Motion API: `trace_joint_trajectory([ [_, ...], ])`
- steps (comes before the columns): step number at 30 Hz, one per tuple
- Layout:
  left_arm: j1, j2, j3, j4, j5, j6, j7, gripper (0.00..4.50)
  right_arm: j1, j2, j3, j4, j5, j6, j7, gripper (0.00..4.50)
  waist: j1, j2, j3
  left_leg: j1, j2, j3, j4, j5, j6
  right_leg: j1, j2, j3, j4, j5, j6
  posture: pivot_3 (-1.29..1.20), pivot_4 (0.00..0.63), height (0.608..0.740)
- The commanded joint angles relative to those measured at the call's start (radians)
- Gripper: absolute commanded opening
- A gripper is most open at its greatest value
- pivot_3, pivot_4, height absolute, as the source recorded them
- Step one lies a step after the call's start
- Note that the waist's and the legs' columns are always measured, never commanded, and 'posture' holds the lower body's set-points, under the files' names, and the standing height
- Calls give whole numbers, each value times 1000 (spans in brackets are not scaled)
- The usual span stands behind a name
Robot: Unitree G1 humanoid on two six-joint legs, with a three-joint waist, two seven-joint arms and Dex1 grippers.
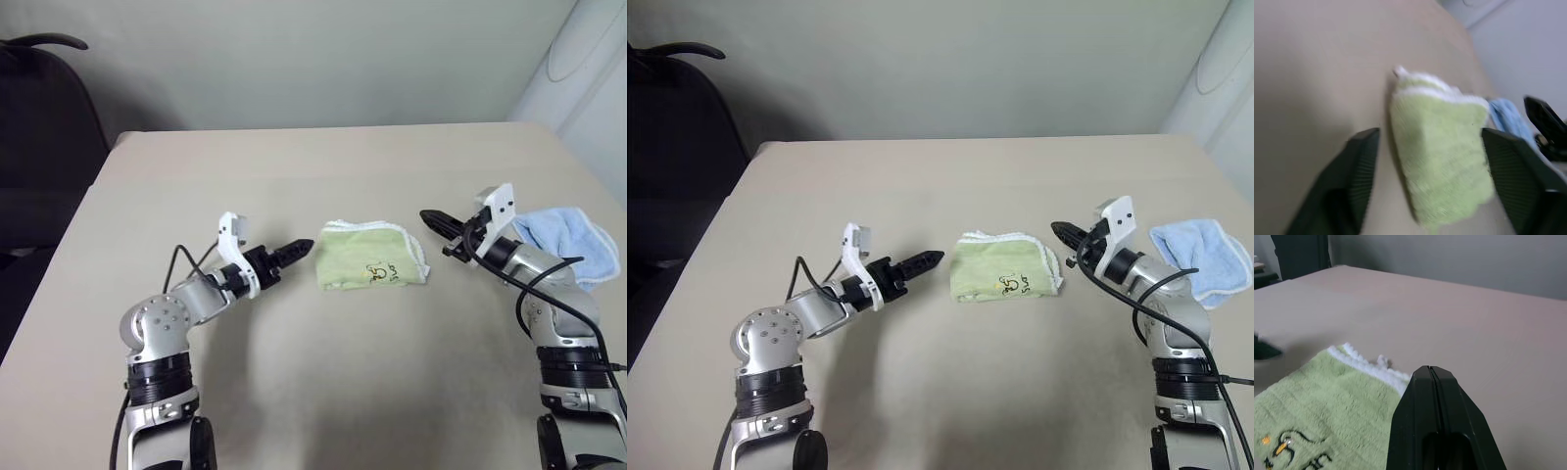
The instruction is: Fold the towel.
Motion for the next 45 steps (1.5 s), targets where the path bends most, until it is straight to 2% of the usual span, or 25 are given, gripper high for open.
trace_joint_trajectory([
  [1,-23,-25,-33,22,-18,45,17,4486,-25,10,-17,-4,15,-19,-9,0,0,0,0,0,0,0,0,0,0,0,0,0,0,0,0,0,150,740],
  [5,-36,-82,-96,60,5,86,51,4486,-35,20,-22,5,12,-28,-15,0,3,0,0,0,0,0,0,0,0,0,0,0,0,0,0,0,150,740],
  [12,-105,-202,-123,140,38,70,81,4486,-36,30,-25,4,9,-41,-30,0,12,0,0,0,-5,-1,1,1,3,2,-4,0,0,0,4,0,150,740],
  [18,-146,-254,-118,211,81,50,97,4486,-40,33,-30,2,7,-50,-51,0,23,0,0,0,-9,-2,1,2,5,3,-7,0,0,-1,6,0,150,740],
  [21,-147,-264,-103,210,84,40,106,3904,-44,33,-34,7,8,-55,-59,0,26,0,0,0,-11,-2,2,2,6,4,-8,1,0,-1,8,0,150,740],
  [32,-126,-282,-51,163,72,33,135,140,-60,40,-28,42,3,-84,-75,0,22,0,0,0,-10,-1,1,2,6,3,-7,2,0,-1,8,0,150,740],
  [39,-164,-293,81,133,11,-38,202,42,-65,42,-30,65,-2,-101,-81,0,17,0,0,0,-10,0,1,2,6,2,-7,3,0,-1,8,0,150,740],
  [43,-230,-227,201,99,-67,-93,274,42,-71,38,-37,72,1,-105,-86,0,5,-1,1,0,-9,0,0,2,6,1,-6,3,0,-1,8,0,150,740],
  [45,-264,-147,270,82,-97,-130,303,42,-72,35,-39,75,1,-108,-87,0,-2,-1,2,0,-8,0,-1,3,5,0,-5,2,0,-1,8,0,150,740],
])
